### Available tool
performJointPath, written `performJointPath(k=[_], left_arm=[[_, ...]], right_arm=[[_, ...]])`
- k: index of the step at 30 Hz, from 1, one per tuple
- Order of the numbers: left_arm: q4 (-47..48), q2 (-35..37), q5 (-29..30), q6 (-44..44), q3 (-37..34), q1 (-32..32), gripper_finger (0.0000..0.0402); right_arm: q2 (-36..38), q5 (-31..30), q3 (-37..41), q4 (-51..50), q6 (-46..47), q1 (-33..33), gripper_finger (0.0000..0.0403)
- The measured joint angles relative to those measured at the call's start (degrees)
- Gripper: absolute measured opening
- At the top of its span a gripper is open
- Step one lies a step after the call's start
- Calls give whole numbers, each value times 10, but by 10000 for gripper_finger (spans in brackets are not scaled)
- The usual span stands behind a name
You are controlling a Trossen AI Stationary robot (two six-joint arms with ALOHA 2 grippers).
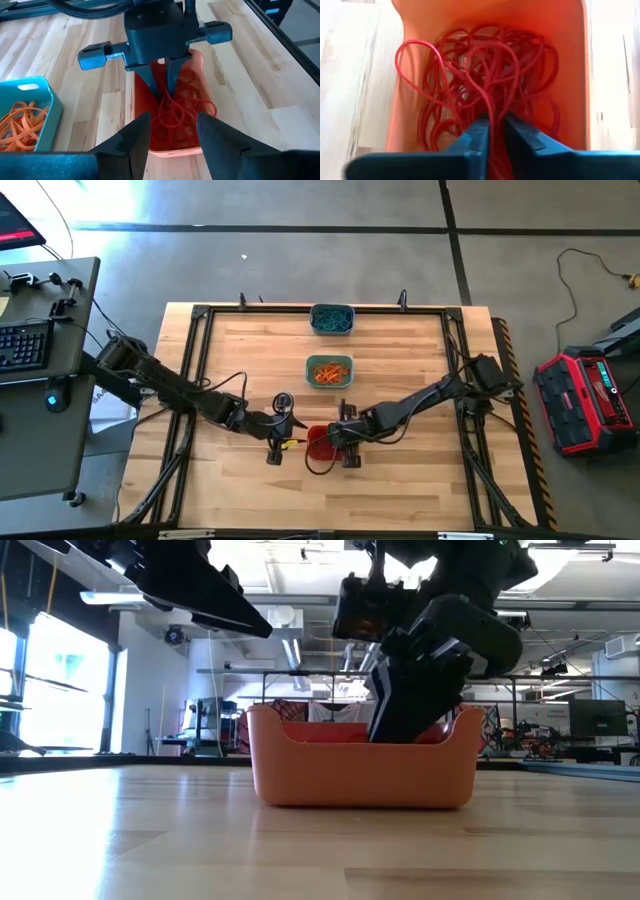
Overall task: Sort rubber bands into baskets
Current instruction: Put the red rubber band into the orange bin, then return to Home Position
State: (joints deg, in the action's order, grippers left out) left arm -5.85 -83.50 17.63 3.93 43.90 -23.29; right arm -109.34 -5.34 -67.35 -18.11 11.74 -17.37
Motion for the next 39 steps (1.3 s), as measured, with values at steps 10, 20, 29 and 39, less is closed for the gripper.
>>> performJointPath(k=[10,20,29,39], left_arm=[[-7,0,-1,5,0,0,154],[-27,0,-3,-2,0,8,154],[-41,0,-10,-15,0,14,154],[-71,0,-37,-35,0,48,153]], right_arm=[[12,3,0,-11,-18,-8,147],[53,-84,7,23,-90,-42,72],[121,-78,114,143,-132,-39,12],[274,-81,291,277,-159,3,1]])
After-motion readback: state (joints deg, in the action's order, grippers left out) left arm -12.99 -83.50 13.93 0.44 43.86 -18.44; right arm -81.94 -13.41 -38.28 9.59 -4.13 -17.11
